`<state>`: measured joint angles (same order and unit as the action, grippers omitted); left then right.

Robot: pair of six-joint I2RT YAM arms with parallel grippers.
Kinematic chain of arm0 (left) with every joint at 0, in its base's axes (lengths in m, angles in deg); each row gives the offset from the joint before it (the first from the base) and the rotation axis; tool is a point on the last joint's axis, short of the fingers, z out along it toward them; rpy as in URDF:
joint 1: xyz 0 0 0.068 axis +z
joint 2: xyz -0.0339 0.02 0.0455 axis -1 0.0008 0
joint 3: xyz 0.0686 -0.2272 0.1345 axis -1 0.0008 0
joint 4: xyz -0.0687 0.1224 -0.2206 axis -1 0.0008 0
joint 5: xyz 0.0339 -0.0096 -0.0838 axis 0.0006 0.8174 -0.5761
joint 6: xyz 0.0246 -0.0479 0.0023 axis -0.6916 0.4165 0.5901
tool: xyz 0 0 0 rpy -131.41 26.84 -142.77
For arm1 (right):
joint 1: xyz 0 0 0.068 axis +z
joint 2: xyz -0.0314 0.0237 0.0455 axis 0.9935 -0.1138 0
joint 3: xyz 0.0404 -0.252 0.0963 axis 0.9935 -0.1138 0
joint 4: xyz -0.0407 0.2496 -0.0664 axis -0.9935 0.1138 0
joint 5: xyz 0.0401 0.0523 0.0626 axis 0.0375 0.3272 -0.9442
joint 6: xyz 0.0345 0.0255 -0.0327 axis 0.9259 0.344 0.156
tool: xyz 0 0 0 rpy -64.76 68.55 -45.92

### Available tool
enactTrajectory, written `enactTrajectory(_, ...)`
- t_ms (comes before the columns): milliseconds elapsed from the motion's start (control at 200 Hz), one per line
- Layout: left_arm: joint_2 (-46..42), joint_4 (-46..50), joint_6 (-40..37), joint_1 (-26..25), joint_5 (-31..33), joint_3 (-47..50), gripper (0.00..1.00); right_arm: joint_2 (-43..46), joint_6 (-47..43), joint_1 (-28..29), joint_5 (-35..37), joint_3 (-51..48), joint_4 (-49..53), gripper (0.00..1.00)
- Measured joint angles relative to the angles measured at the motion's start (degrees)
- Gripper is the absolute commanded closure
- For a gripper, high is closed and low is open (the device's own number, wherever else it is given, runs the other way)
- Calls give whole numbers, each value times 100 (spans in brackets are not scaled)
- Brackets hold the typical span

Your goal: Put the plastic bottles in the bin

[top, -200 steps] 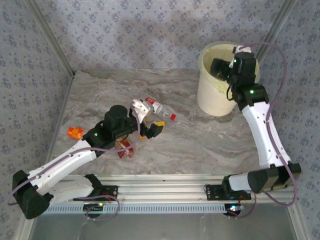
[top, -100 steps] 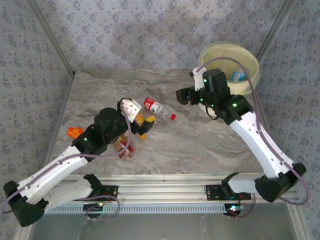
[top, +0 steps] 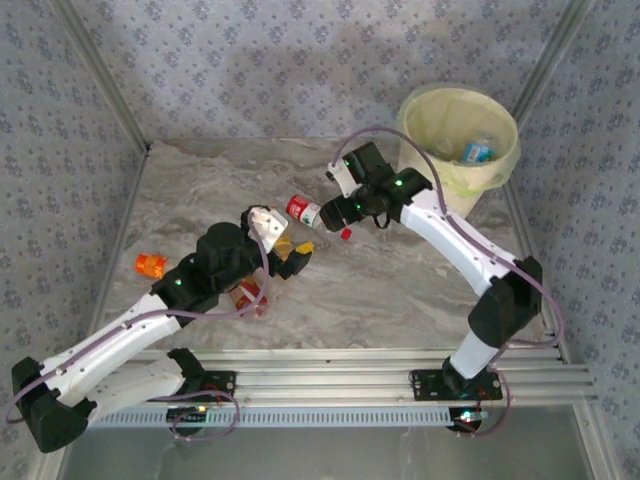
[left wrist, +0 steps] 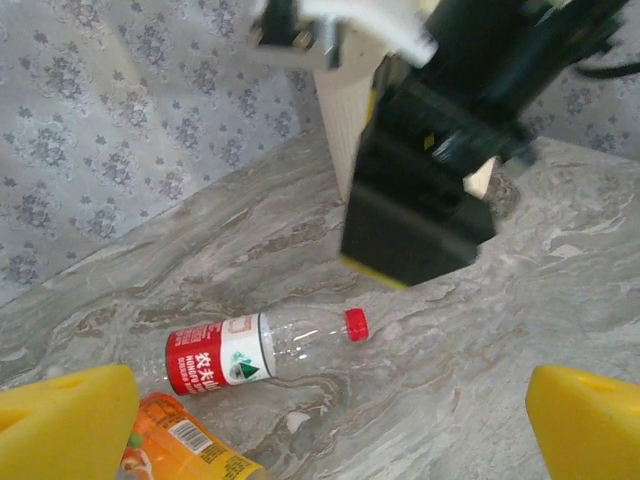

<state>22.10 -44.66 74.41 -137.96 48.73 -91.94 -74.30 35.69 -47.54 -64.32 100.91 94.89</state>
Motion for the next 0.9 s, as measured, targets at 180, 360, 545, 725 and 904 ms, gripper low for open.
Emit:
enactTrajectory(180, 0, -2, 20, -42, -63, 0, 0, -789, -179, 2, 33, 448, 81, 16)
enactTrajectory(360, 9, -2, 24, -48, -59, 0, 0, -1495, -313, 2, 83, 839, 101, 16)
enactTrajectory(545, 133, -4, 26, -50, -57, 0, 0, -2155, -413, 0, 131, 1235, 74, 15)
enactTrajectory(725, 149, -2, 26, -50, -42, 0, 0, -2717, -450, -7, 92, 1729, 50, 14)
enactTrajectory(904, 149, -2, 24, -50, -35, 0, 0, -3174, -450, -50, 17, 2092, 24, 14)
